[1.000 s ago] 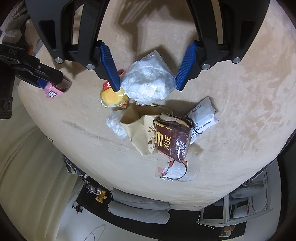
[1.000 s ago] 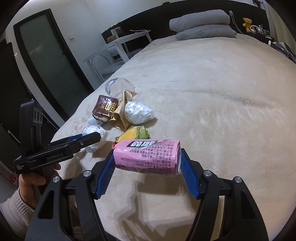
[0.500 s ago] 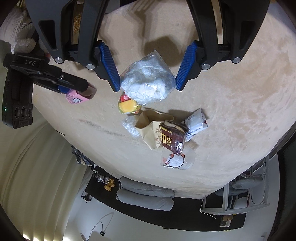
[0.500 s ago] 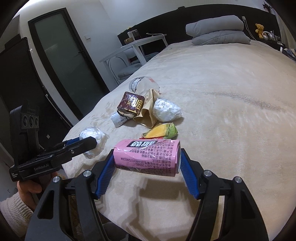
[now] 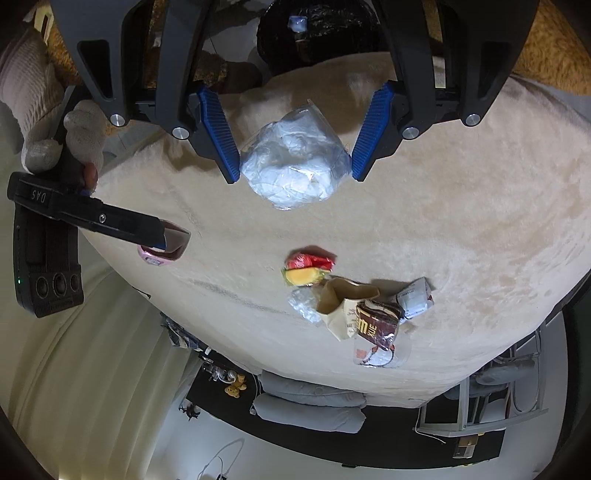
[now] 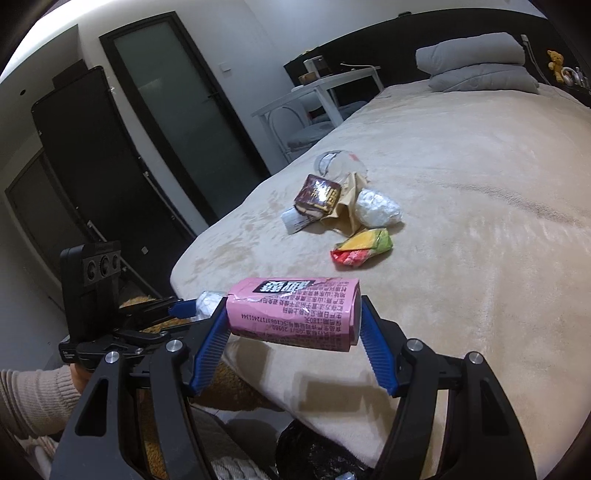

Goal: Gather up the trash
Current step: 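Carry the carton and bag down to the bin and open both tools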

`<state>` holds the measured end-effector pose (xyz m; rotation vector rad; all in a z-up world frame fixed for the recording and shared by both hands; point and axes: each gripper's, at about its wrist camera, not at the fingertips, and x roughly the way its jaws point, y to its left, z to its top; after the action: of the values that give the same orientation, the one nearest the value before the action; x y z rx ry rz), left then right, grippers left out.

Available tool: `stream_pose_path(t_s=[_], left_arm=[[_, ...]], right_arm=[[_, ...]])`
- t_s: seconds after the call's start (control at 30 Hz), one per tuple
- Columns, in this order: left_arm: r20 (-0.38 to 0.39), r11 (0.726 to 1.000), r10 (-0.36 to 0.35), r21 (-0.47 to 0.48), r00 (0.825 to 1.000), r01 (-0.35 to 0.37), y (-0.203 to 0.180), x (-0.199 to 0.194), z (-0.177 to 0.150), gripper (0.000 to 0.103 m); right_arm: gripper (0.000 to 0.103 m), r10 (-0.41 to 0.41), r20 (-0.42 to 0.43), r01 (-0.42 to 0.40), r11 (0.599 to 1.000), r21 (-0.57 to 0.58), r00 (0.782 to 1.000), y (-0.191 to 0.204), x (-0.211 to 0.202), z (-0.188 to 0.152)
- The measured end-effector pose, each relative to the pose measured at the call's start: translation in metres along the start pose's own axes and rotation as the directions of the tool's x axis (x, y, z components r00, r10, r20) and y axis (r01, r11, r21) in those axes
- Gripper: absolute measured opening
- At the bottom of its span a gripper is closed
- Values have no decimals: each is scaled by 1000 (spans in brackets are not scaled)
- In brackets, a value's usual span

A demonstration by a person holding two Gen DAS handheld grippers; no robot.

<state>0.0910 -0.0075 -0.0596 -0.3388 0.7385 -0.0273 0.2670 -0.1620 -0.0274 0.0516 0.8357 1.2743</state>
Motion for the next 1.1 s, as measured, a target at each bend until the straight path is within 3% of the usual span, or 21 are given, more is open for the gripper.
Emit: stream_pose_path(t_s=[0.2, 0.33, 0.63, 0.83, 0.93, 1.1], left_arm=[[-37, 1000, 0, 6, 999, 0, -23, -7, -30, 61], [-55, 1000, 15, -10, 998, -16, -28, -15, -49, 61], [-166, 997, 41, -52, 985, -51, -26, -19, -88, 61], [-286, 994, 45, -85, 957, -72, -17, 3, -108, 61], [-341, 993, 29, -101, 939, -68, -12, 18, -115, 61], [-423, 991, 6, -116, 906, -61, -6, 44, -127, 61]], right_arm=[[68, 31, -58, -35, 997, -65, 998, 16, -9, -25], [68, -9, -105, 3, 998, -57, 994, 20, -7, -45], [68, 42, -253, -15, 994, 108, 966, 19, 12, -92], [68, 30, -352, 58, 970, 235, 936, 9, 31, -119], [68, 64, -376, 58, 950, 306, 924, -1, 37, -124], [68, 26, -440, 139, 930, 340, 898, -13, 51, -138]])
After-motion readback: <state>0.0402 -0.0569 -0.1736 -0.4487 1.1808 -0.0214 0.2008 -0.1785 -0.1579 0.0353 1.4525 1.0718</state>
